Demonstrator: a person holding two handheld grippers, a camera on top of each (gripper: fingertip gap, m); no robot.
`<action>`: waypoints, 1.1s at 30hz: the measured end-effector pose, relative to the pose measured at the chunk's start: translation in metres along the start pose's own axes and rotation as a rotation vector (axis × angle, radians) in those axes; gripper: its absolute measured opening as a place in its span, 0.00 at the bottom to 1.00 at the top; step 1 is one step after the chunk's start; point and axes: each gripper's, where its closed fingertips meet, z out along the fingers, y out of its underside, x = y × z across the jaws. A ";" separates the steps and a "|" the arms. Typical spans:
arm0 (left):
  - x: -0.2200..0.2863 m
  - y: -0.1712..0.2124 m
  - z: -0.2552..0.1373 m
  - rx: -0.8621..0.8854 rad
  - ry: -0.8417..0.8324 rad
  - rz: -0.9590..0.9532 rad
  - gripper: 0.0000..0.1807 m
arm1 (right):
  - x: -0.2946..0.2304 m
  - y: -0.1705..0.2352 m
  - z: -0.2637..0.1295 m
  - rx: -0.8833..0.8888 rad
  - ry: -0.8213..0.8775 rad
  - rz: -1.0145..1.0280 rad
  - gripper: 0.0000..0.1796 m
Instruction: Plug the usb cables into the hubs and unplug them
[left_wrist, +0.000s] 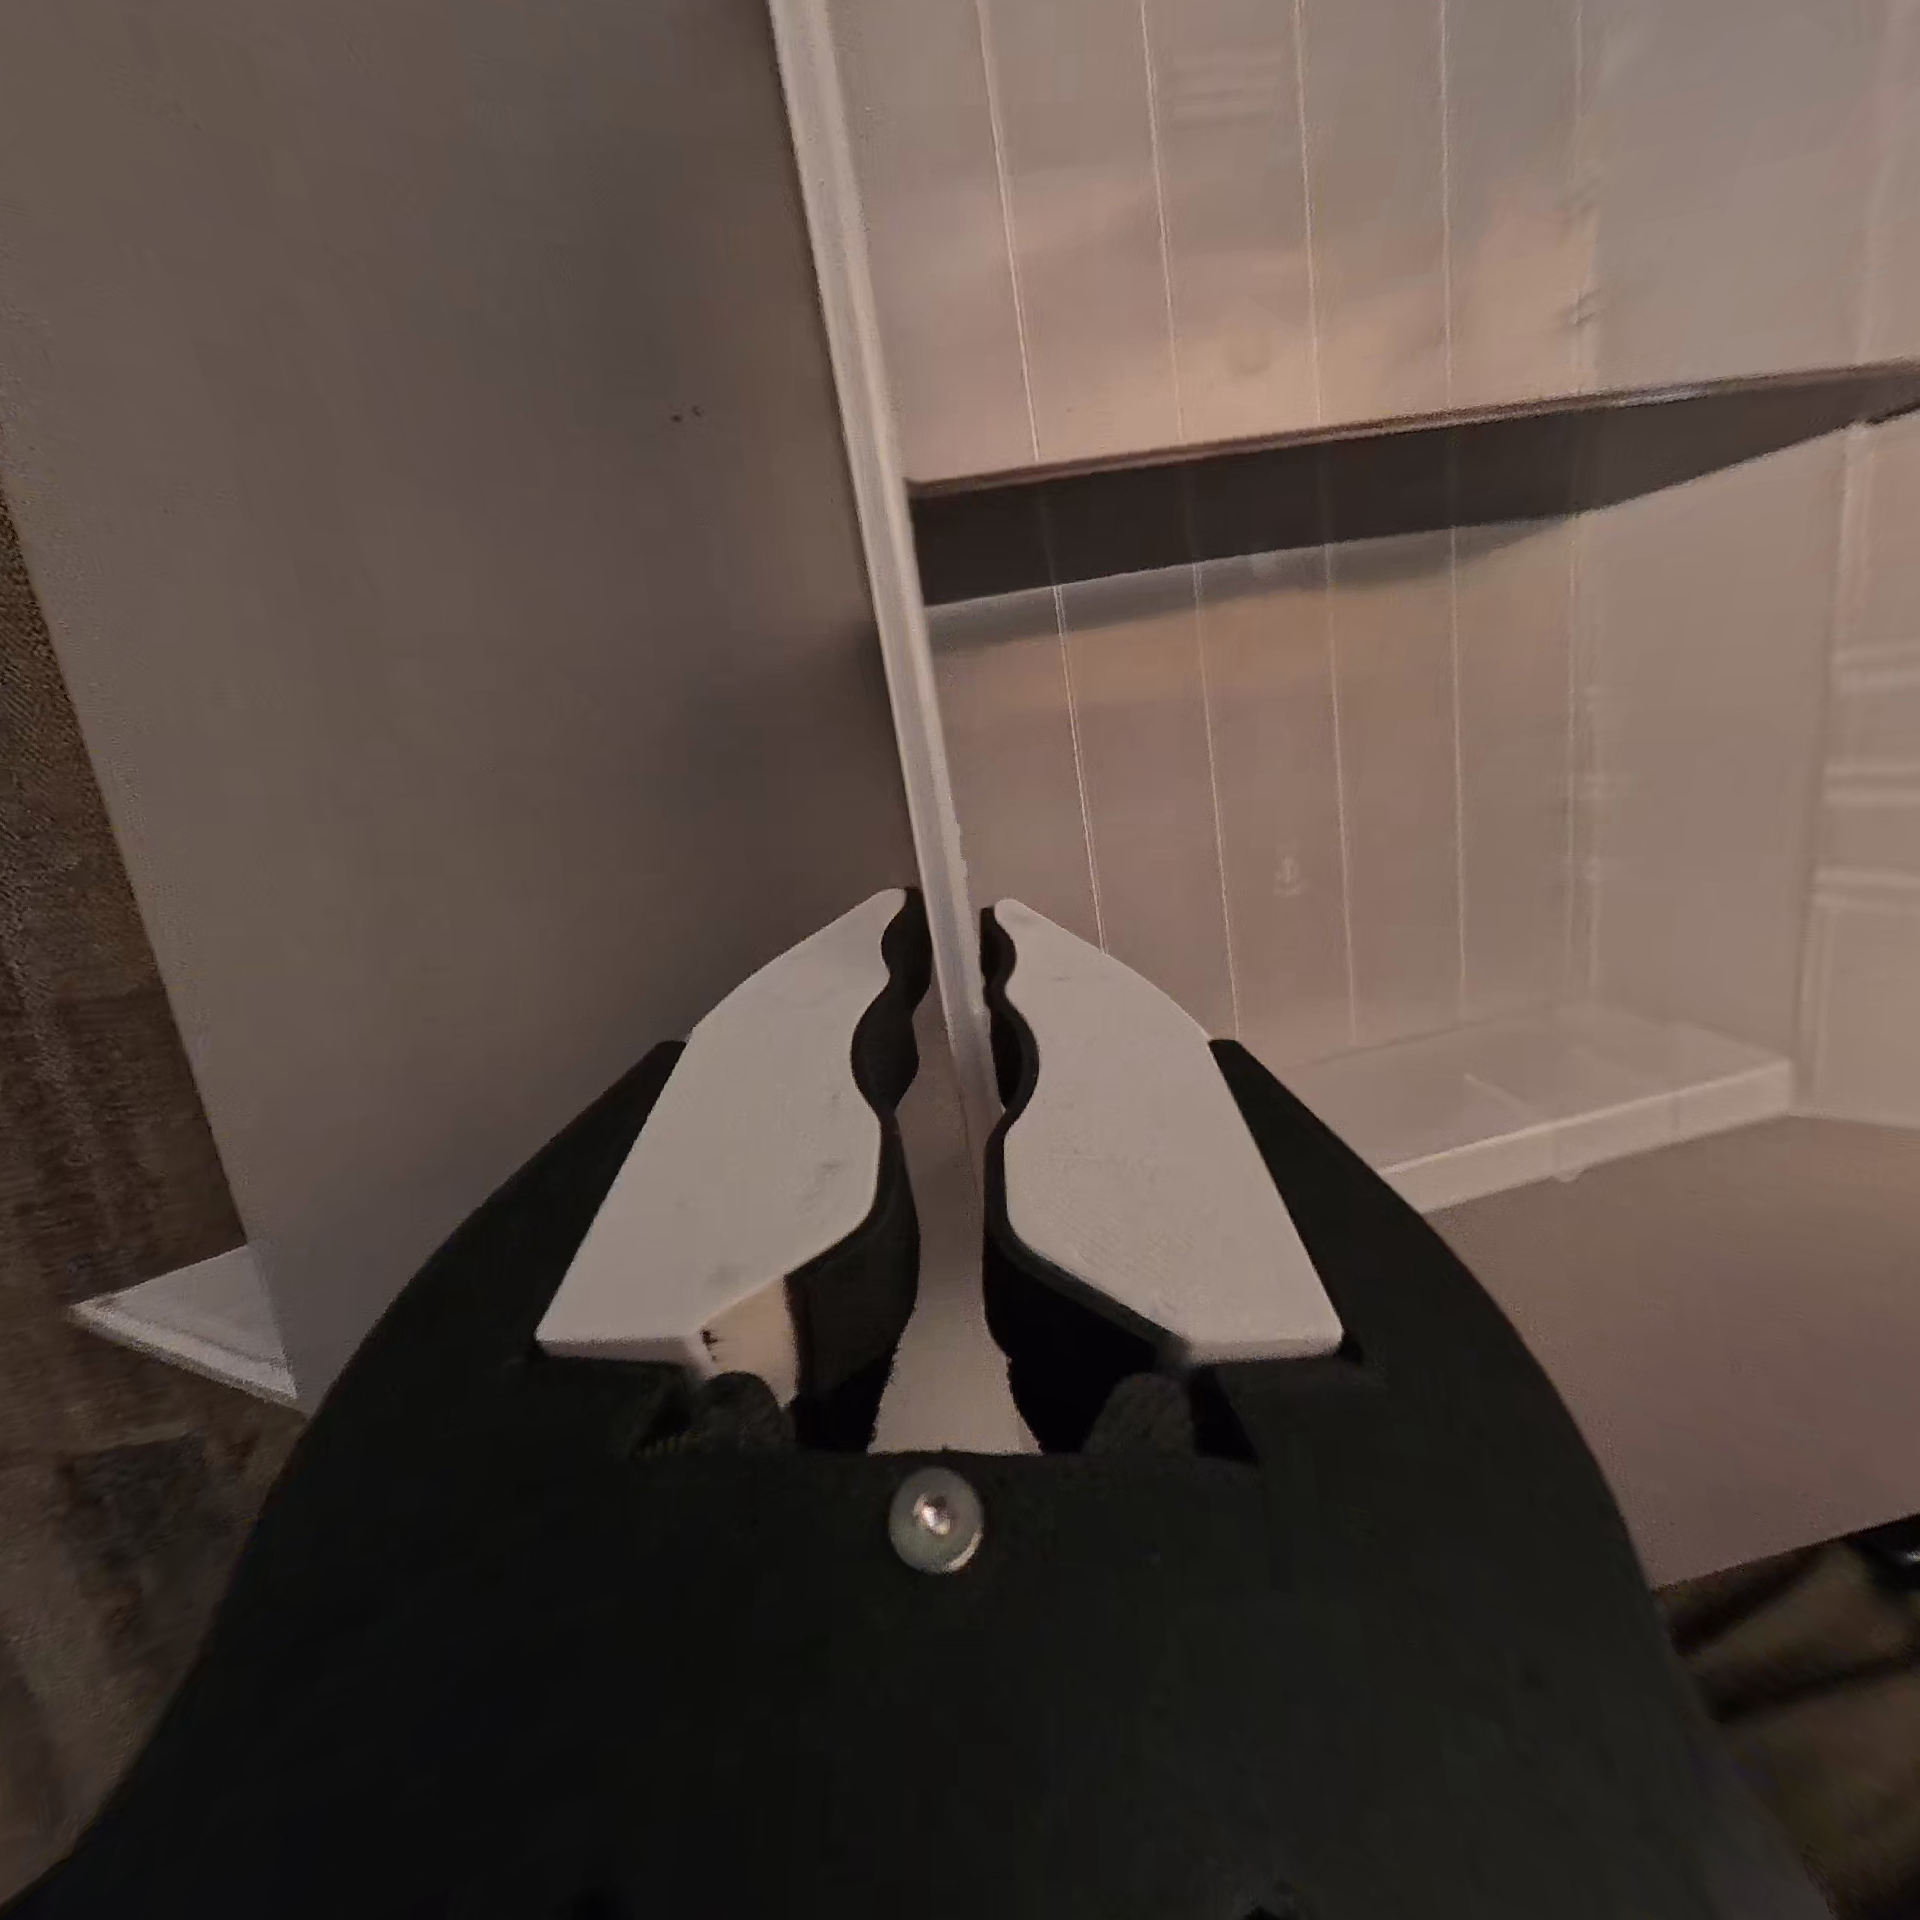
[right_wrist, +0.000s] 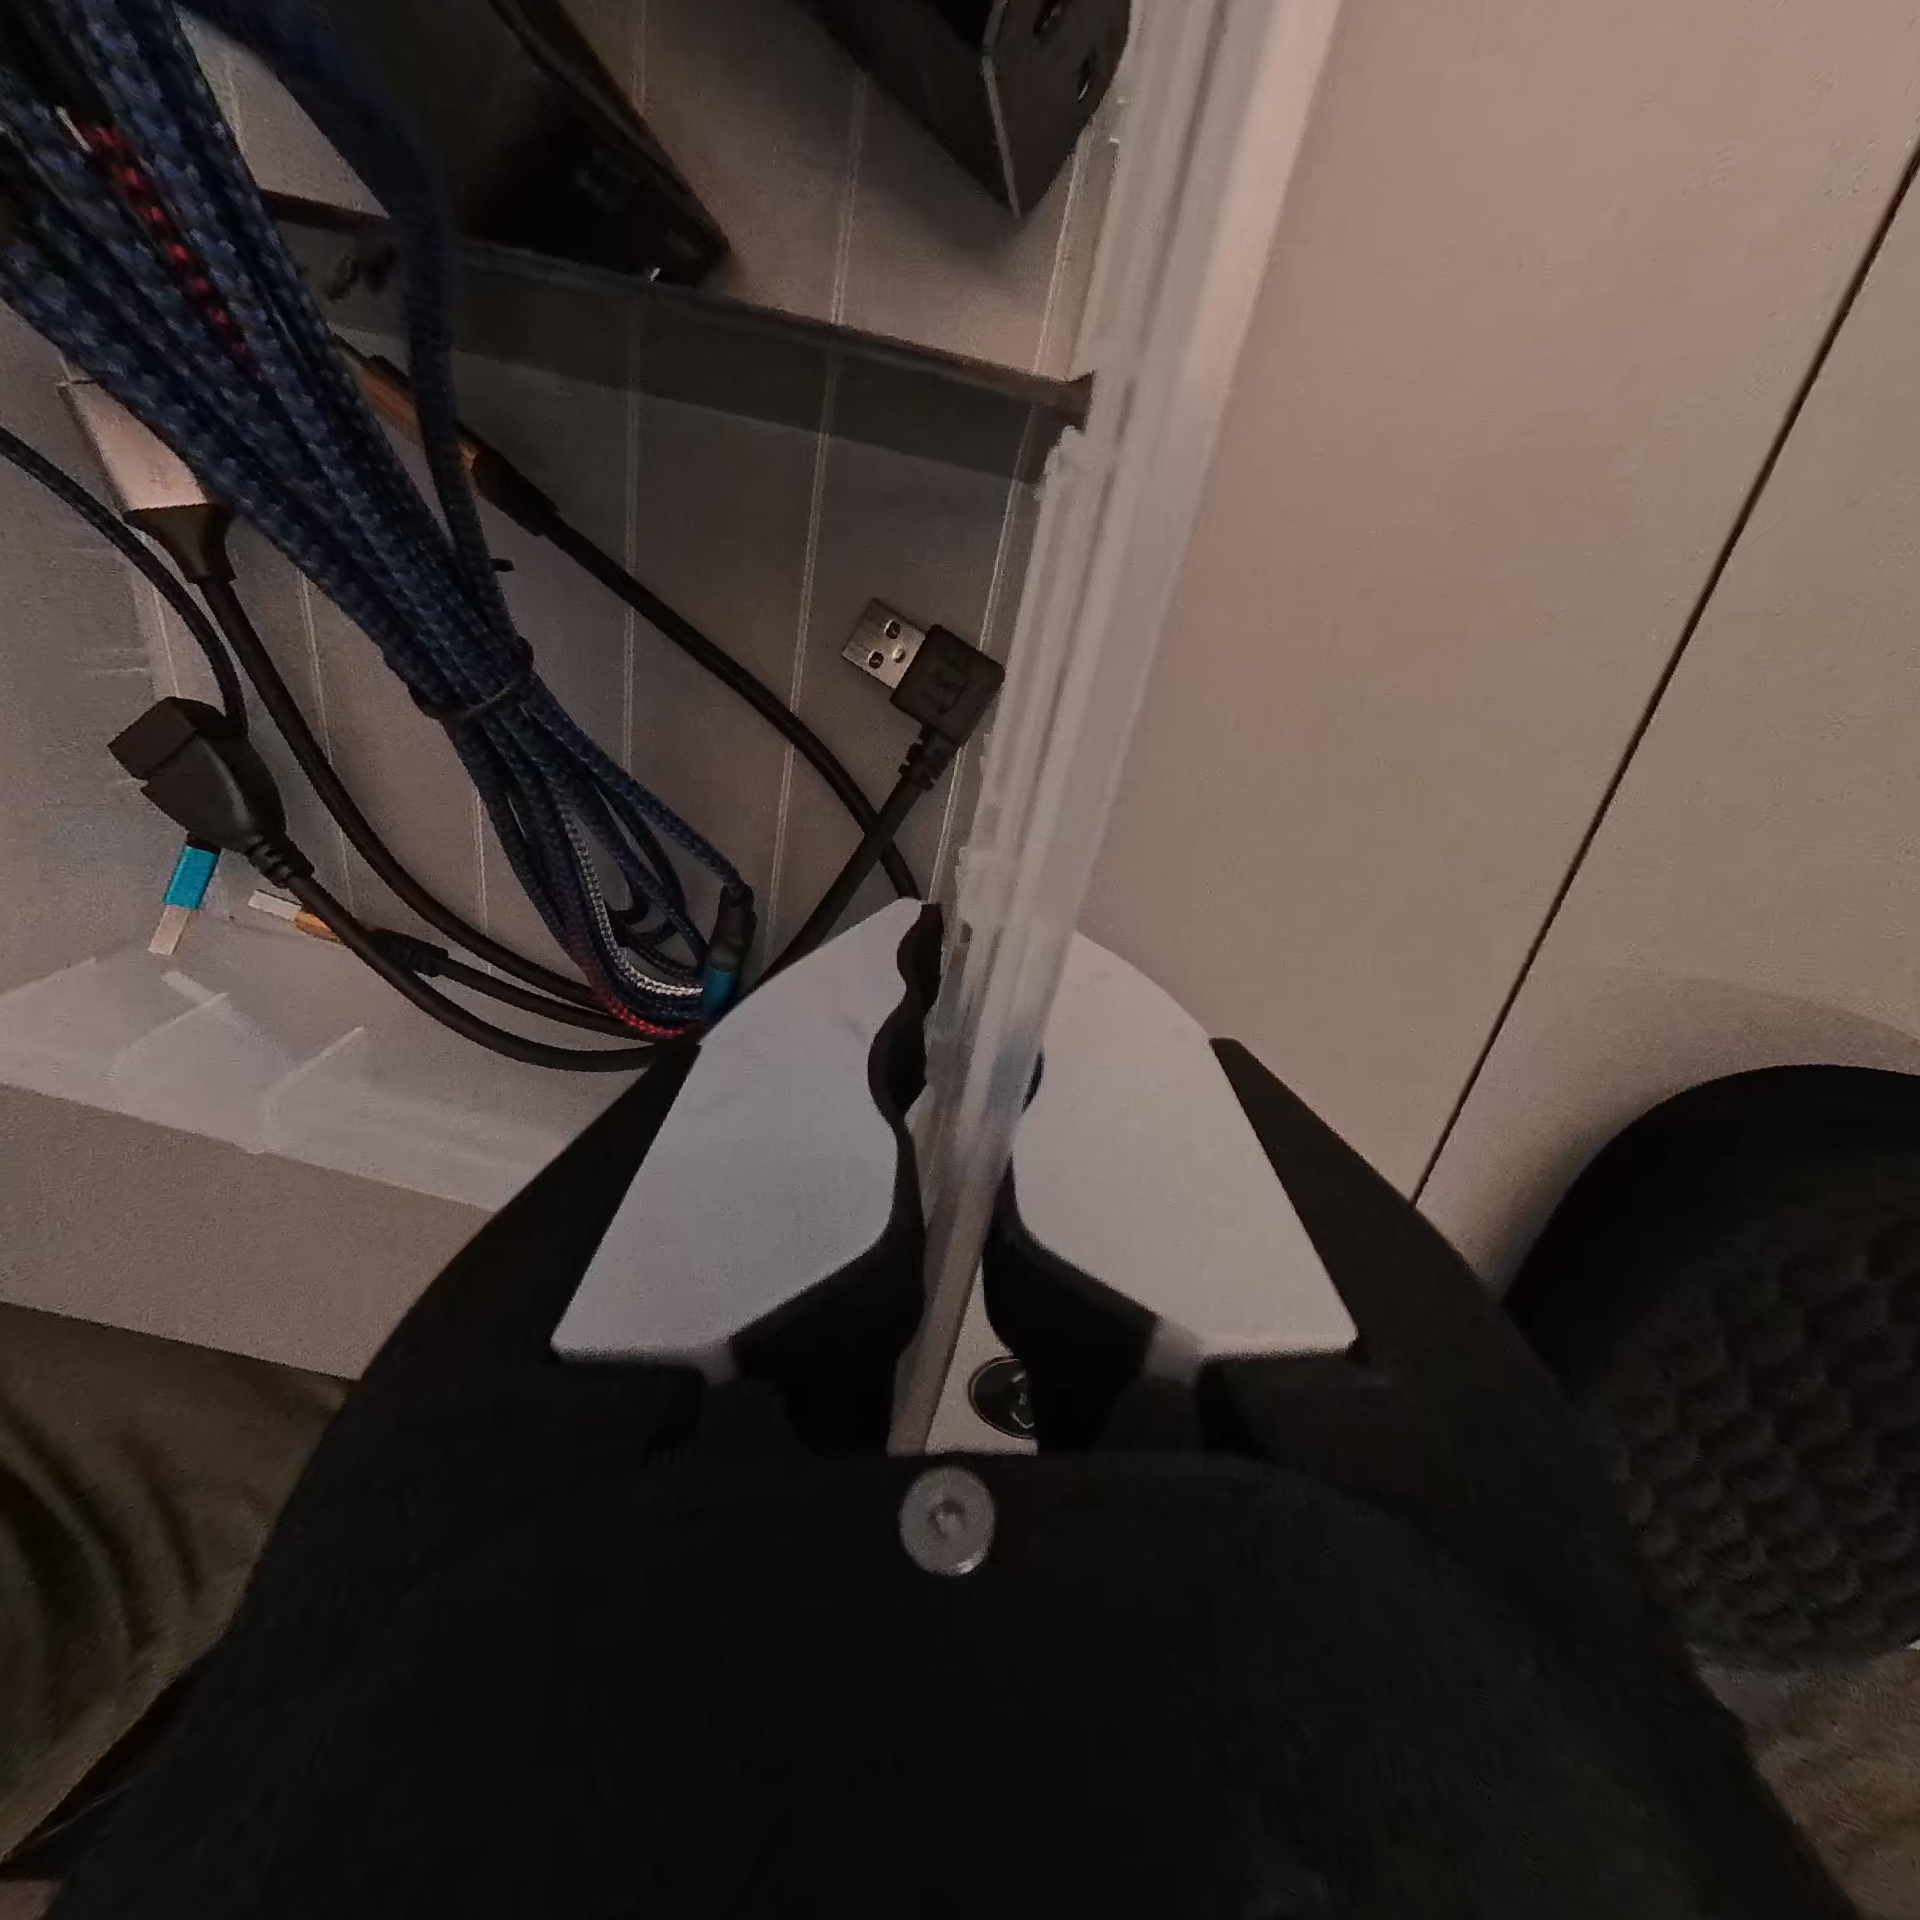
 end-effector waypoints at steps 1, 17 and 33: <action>0.005 -0.001 0.001 -0.016 -0.005 0.017 0.04 | -0.003 0.000 0.000 -0.004 0.002 -0.012 0.04; 0.082 0.012 0.015 -0.257 0.009 0.235 0.04 | -0.064 -0.005 0.010 -0.042 0.011 -0.162 0.05; 0.139 0.021 0.026 -0.404 -0.019 0.325 0.09 | -0.151 -0.015 0.022 -0.064 0.018 -0.232 0.05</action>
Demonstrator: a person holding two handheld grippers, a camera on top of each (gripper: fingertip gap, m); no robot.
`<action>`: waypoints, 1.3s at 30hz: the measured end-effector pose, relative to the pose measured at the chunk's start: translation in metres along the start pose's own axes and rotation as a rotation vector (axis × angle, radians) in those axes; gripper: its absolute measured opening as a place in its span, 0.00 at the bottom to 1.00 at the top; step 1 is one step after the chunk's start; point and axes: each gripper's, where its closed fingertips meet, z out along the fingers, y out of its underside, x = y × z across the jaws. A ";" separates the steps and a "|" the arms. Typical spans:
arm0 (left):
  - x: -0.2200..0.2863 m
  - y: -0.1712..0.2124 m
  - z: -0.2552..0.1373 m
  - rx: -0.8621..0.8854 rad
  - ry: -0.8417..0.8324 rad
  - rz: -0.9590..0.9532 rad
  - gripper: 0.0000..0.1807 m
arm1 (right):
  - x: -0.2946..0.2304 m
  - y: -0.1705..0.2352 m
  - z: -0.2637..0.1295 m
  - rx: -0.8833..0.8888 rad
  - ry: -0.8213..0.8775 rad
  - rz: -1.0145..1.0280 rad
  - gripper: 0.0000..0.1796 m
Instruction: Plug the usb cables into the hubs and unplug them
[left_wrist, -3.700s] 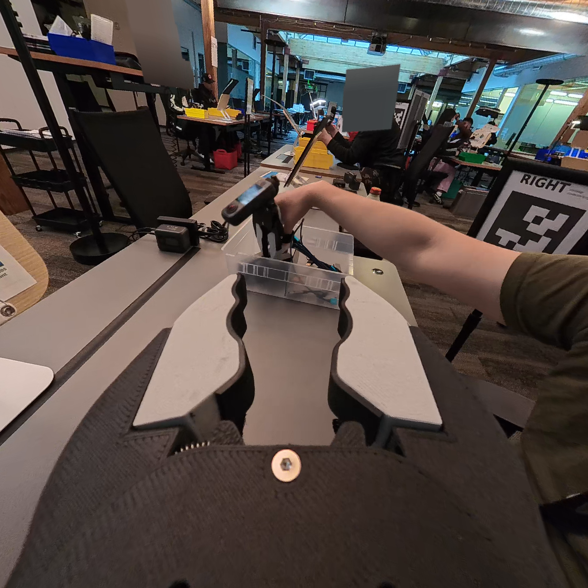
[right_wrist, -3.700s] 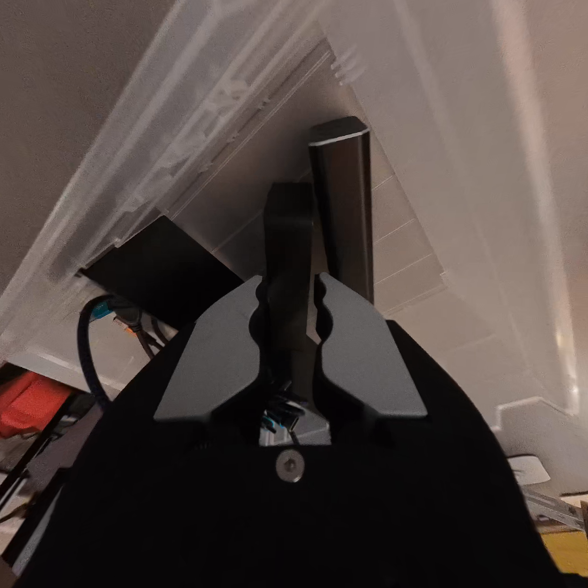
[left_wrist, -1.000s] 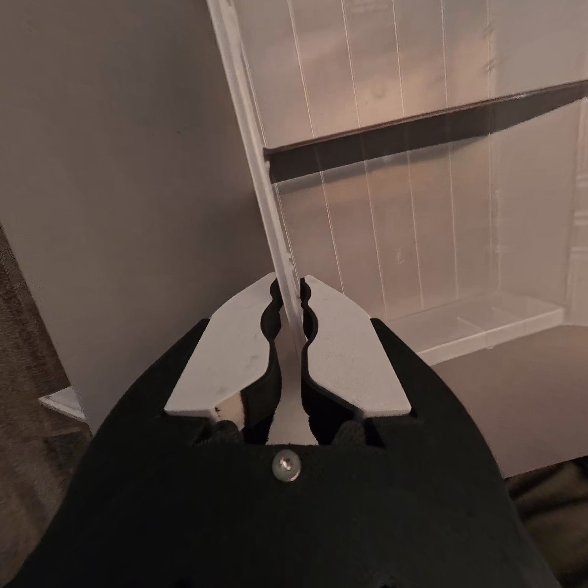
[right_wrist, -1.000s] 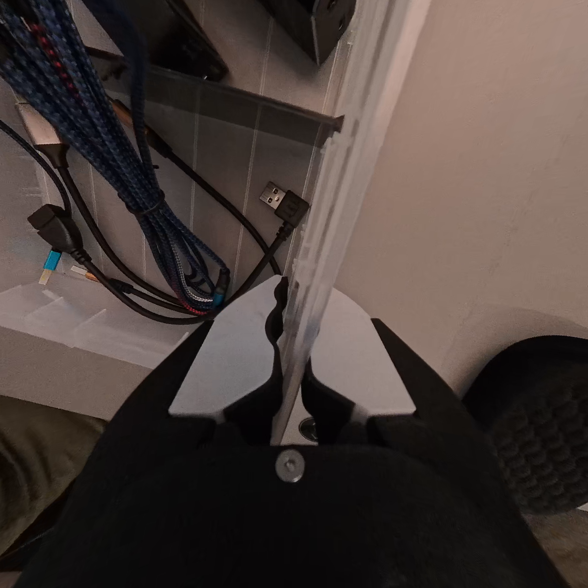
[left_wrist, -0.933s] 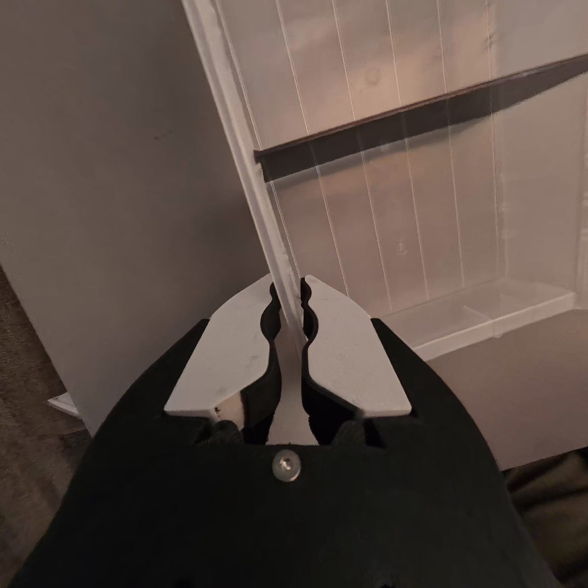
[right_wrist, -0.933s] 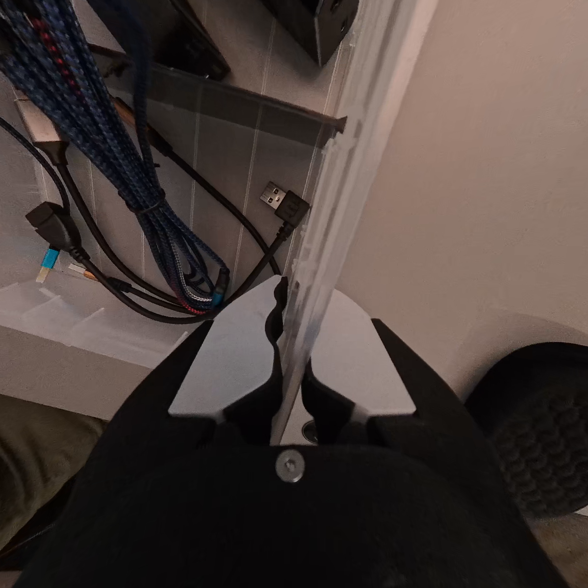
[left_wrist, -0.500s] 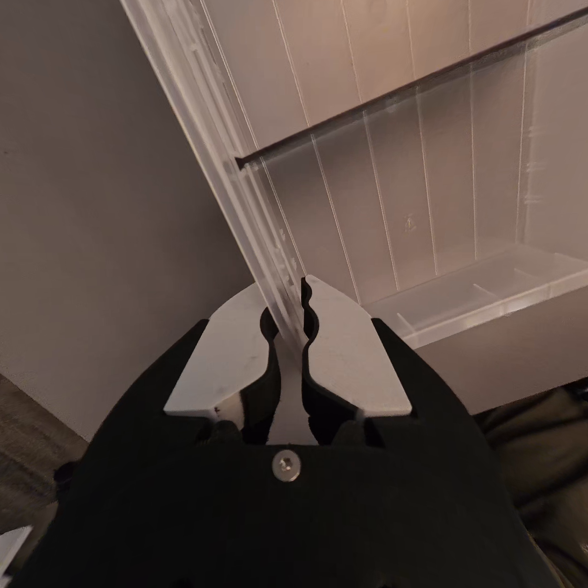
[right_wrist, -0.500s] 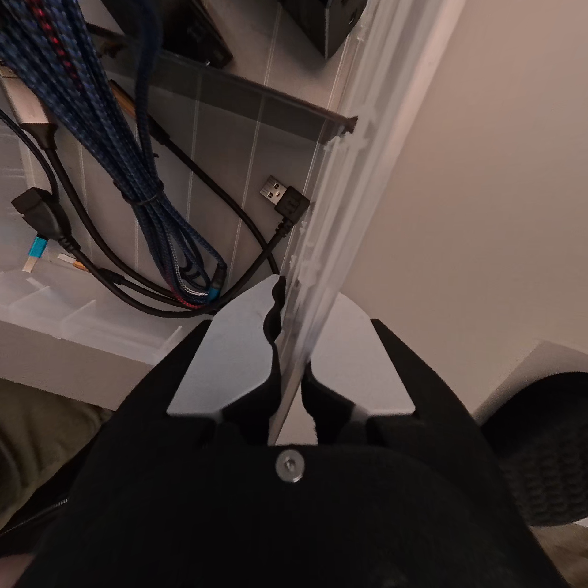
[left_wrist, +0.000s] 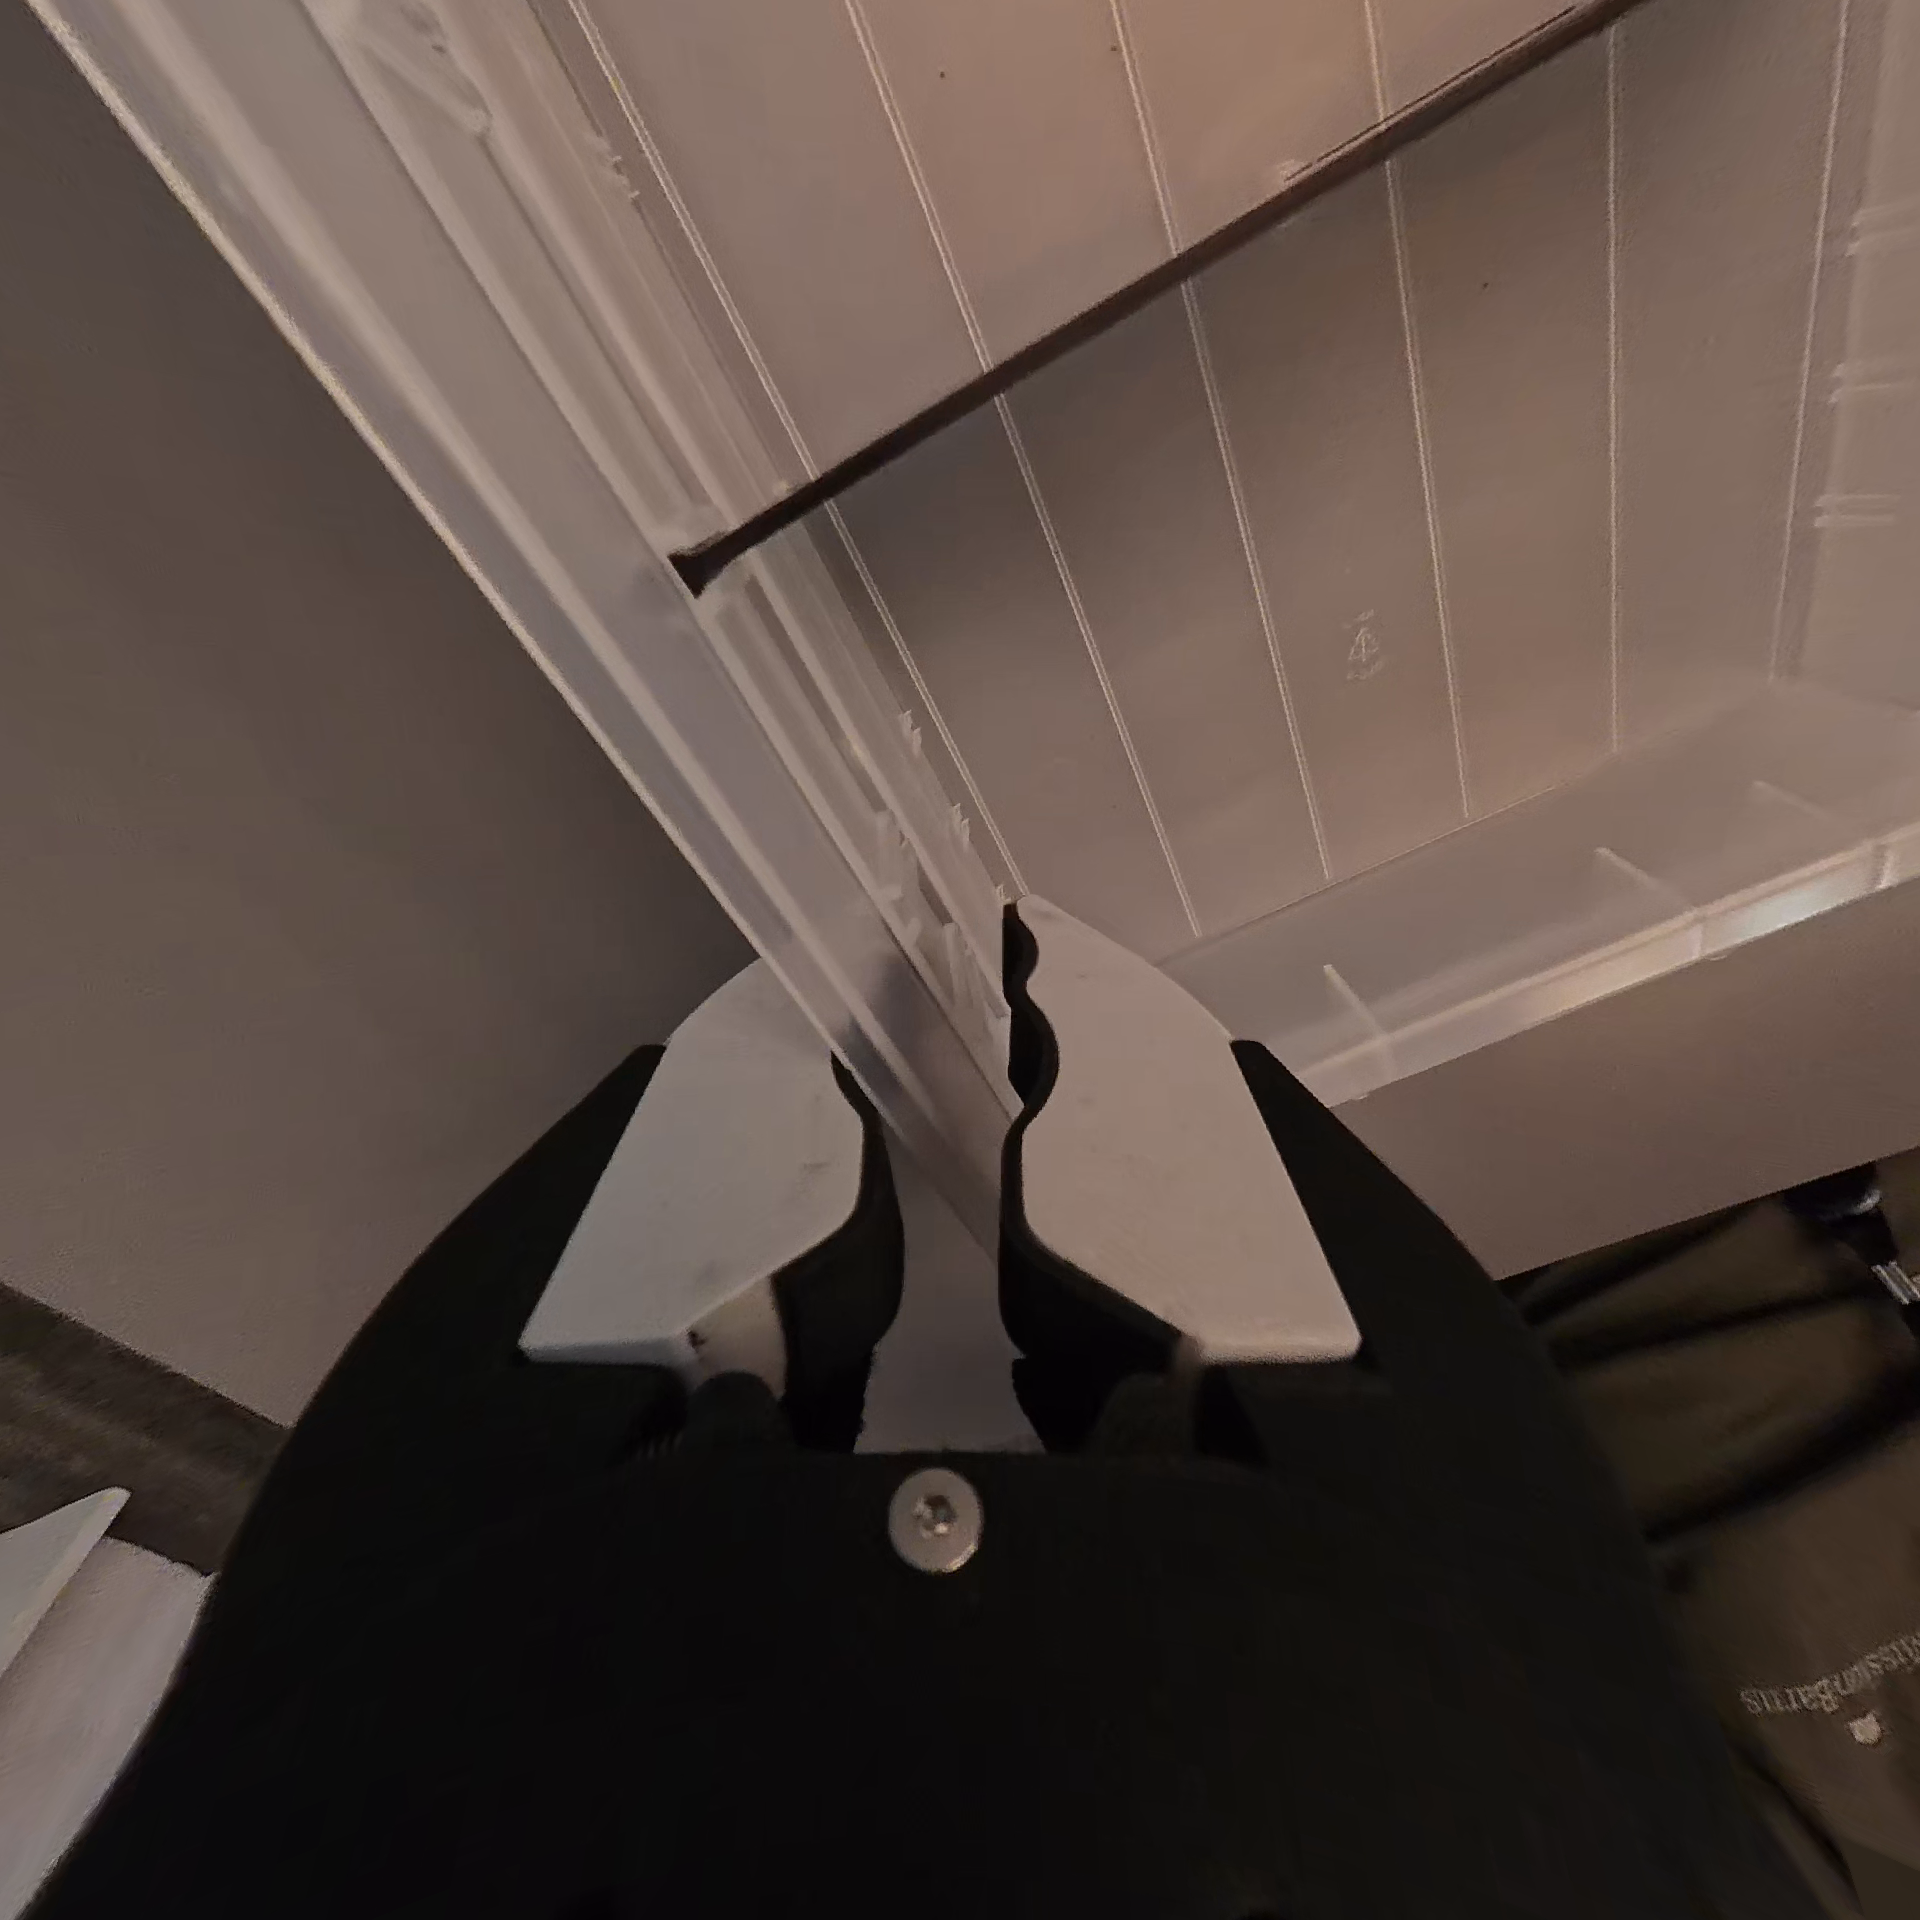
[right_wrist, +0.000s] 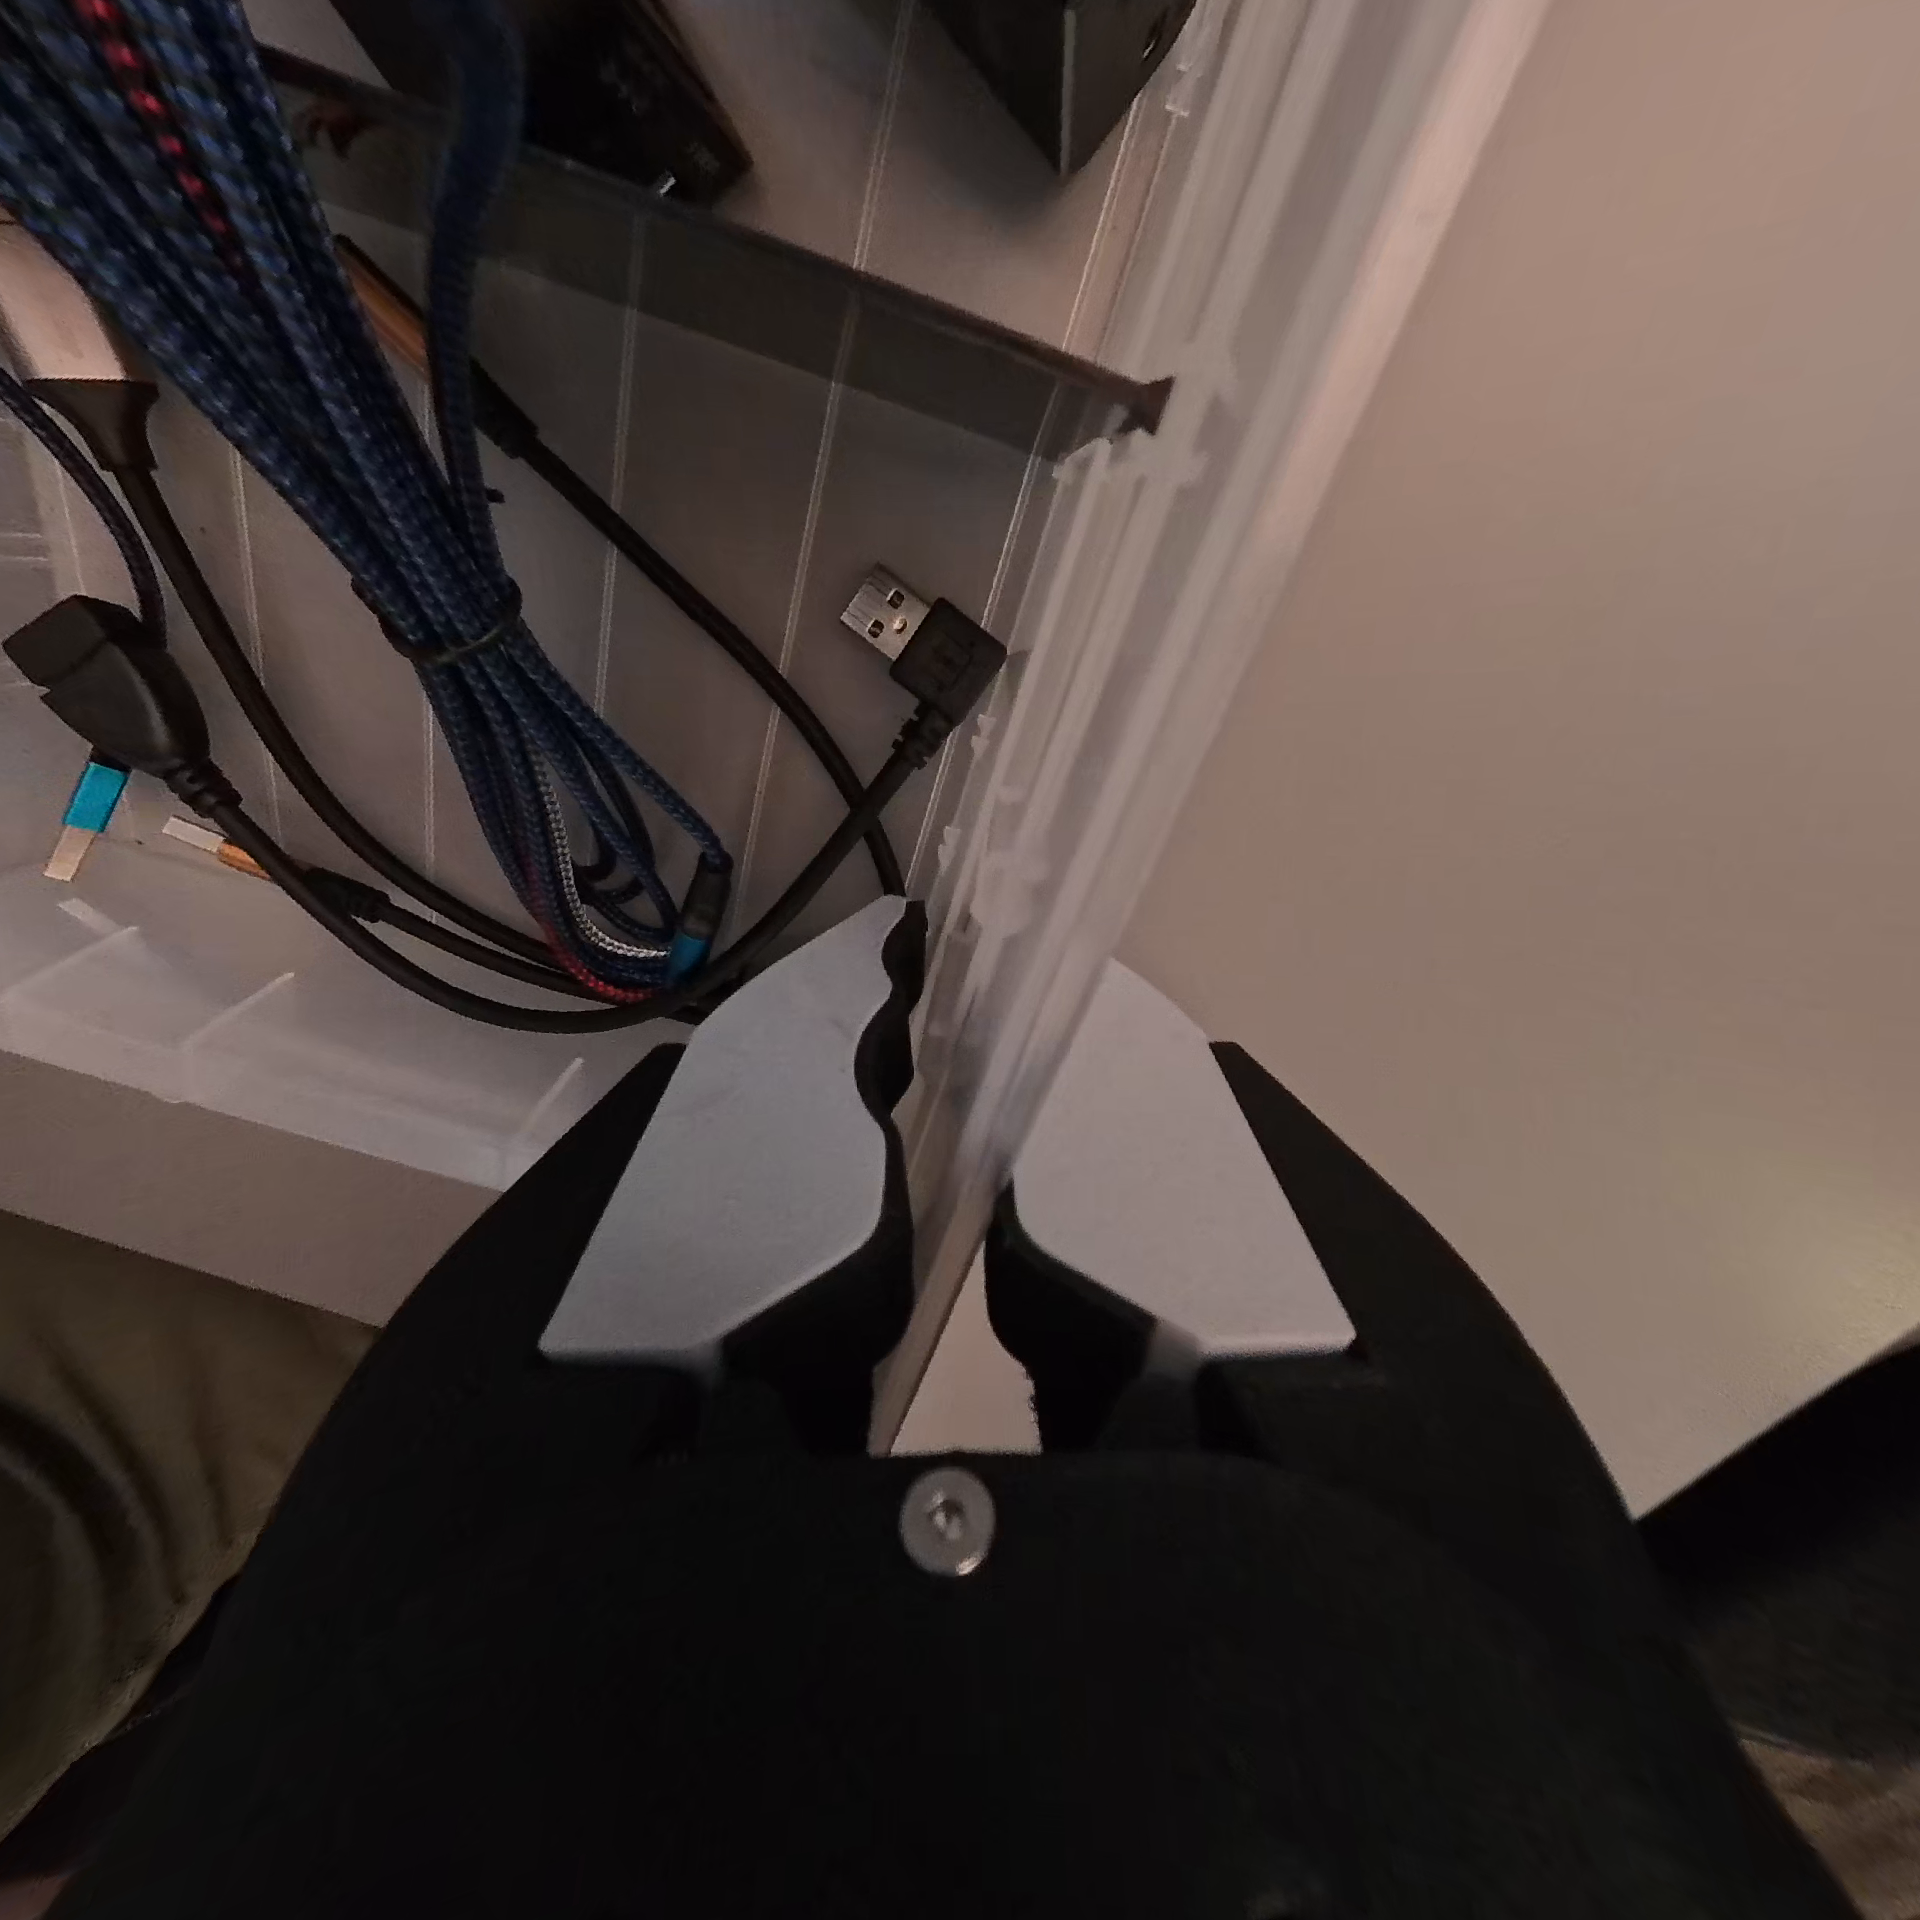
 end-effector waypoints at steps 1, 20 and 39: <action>0.003 -0.002 0.000 -0.004 -0.002 0.006 0.09 | -0.005 -0.003 0.001 0.002 0.001 -0.001 0.05; 0.064 -0.019 0.006 -0.075 -0.064 0.156 0.25 | -0.054 -0.037 0.010 0.003 0.061 -0.053 0.10; 0.055 -0.002 -0.086 0.359 -0.023 0.175 0.17 | -0.170 -0.113 -0.175 0.885 0.365 -0.318 0.23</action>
